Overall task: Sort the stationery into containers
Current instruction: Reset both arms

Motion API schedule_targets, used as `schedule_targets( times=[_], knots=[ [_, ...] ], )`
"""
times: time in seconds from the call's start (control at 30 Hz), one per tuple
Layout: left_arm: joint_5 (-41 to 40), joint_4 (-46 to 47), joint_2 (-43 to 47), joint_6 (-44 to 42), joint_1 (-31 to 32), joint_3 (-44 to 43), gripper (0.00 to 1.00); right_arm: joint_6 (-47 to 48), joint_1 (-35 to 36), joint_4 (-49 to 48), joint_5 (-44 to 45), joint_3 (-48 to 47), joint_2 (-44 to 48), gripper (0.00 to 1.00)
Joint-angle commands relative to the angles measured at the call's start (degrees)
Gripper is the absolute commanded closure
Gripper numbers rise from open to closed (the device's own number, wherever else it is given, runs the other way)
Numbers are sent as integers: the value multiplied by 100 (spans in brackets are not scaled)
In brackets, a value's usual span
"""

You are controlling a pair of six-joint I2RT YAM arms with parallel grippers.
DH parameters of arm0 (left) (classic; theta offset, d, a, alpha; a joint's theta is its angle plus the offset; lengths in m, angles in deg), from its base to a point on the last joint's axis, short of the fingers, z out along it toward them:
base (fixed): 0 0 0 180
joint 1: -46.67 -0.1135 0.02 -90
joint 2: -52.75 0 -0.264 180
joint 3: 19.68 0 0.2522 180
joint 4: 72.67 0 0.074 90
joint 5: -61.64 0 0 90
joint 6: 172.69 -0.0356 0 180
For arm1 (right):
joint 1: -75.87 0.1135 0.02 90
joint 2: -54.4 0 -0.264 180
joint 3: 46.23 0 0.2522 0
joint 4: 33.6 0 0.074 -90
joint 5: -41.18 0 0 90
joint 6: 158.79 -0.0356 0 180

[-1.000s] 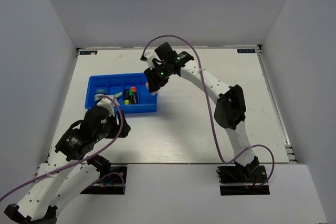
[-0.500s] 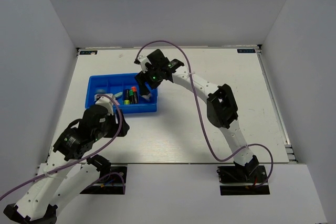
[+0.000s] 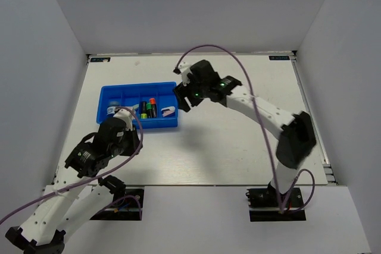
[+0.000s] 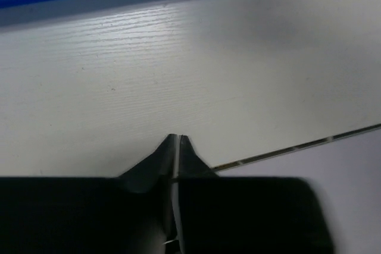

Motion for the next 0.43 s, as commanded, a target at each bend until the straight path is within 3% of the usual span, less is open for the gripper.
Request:
schedule_targets(
  times=[0.0, 0.03, 0.07, 0.1, 0.17, 0.23, 0.27, 0.4],
  knots=[
    [484, 308, -145, -299, 16, 256, 60, 103, -45, -476, 1700, 946, 1082, 23],
    [555, 371, -180, -326, 16, 379, 35, 103, -45, -284, 2151, 1090, 1362, 14],
    [713, 493, -224, -378, 7, 432, 14, 103, -45, -178, 2382, 1222, 1486, 11],
    [836, 625, -242, -396, 16, 485, 0, 111, -36, 41, 2854, 1641, 1923, 11],
    [925, 827, -268, -414, 25, 678, 0, 216, -54, 192, 3376, 2030, 2468, 11],
    [943, 1109, -277, -423, 25, 863, 0, 594, -36, -220, 3675, 3119, 3181, 9],
    [978, 1162, -303, -449, 25, 881, 0, 673, -36, -290, 3633, 3583, 3897, 9],
    [961, 1391, -496, -563, 34, 1021, 0, 1008, -124, -459, 3483, 4519, 4949, 9]
  ],
)
